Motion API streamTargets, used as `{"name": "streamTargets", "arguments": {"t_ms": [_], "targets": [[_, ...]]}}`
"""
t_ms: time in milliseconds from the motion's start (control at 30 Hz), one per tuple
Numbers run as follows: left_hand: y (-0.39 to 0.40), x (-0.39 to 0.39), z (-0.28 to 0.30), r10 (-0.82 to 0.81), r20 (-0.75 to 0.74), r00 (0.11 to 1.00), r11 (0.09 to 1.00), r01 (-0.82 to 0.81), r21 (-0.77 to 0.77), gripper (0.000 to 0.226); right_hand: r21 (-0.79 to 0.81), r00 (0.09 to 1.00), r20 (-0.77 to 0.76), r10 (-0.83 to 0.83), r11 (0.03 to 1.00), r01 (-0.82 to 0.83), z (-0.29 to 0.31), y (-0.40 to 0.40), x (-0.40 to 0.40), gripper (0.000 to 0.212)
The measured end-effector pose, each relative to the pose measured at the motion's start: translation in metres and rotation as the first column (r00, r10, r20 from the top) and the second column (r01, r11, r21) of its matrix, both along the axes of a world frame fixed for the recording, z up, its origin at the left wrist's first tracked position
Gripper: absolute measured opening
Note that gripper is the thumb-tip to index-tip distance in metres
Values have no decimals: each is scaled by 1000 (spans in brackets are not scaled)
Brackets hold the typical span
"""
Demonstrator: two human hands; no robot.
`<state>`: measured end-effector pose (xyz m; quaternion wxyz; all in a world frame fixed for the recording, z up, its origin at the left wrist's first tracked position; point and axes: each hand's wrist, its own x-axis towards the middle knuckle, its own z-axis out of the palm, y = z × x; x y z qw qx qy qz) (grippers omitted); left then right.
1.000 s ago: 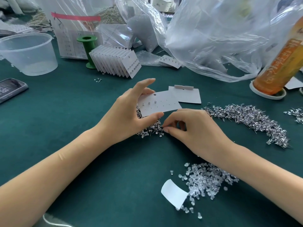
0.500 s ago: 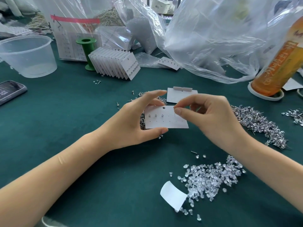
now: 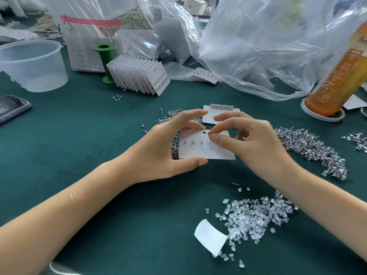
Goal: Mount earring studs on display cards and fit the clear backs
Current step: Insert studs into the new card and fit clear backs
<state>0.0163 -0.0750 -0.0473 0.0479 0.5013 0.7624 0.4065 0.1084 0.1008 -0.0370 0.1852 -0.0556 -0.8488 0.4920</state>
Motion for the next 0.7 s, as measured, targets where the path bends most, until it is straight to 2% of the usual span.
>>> {"name": "streamTargets", "arguments": {"t_ms": [300,700], "targets": [[1,0,-1,6,13,1000,1000,-6,13,77,-132,998,66,-3,991,11,-3,3,0,8],[0,2,1,8,2,1000,1000,-8,8,77,-42,999,41,3,999,-1,1,2,3,16]]}}
